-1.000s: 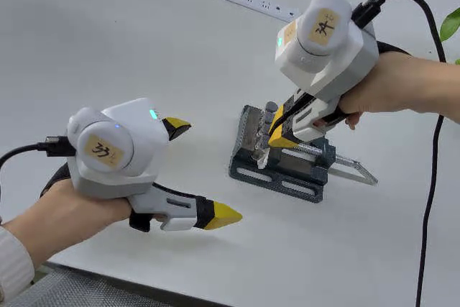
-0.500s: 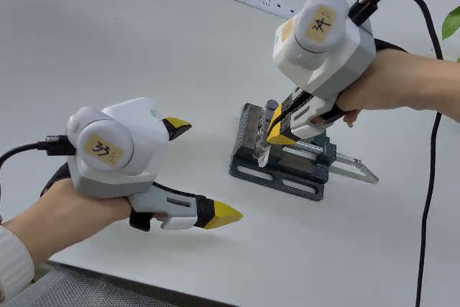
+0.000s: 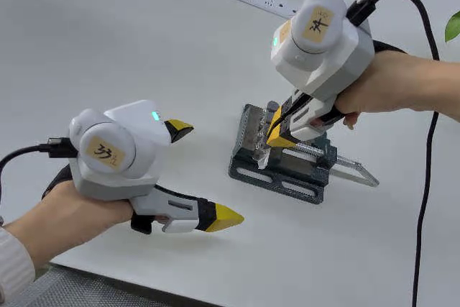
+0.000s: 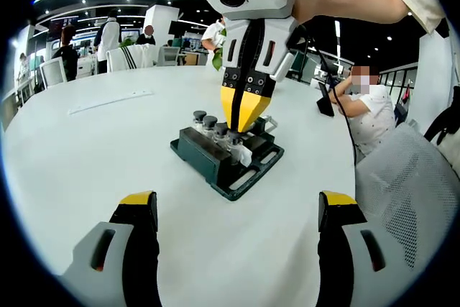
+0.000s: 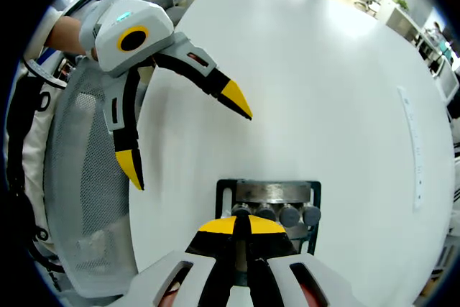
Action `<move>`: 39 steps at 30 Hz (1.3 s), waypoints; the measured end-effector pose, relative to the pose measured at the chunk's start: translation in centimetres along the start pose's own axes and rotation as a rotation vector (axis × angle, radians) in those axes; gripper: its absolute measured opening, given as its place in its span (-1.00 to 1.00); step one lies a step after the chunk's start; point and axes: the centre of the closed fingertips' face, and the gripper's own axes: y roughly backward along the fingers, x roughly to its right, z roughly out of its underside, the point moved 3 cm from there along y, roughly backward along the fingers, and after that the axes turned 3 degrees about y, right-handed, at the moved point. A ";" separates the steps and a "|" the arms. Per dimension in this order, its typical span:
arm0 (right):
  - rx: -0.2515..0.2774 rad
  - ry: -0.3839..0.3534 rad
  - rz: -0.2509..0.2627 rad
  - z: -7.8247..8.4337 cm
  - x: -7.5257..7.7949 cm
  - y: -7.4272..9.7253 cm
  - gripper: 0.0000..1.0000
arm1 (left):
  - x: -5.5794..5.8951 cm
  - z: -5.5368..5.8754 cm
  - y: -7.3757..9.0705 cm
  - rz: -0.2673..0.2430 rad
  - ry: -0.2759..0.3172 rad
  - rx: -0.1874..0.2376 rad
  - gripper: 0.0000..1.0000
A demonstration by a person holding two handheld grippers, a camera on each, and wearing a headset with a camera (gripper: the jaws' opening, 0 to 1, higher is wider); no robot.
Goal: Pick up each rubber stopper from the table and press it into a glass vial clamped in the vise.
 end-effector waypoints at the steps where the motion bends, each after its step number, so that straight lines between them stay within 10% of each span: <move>1: -0.004 -0.003 0.001 0.0 0.0 0.0 -1.00 | -0.1 0.0 0.0 -0.002 0.004 0.002 0.84; 18: -0.089 0.024 0.027 -0.4 -0.4 -0.2 -1.00 | -0.6 -0.1 -0.2 -0.008 0.014 0.008 0.83; 39: -0.074 -0.026 0.020 -0.2 -0.1 -0.3 -1.00 | -0.3 0.0 -0.5 -0.007 0.026 0.012 0.81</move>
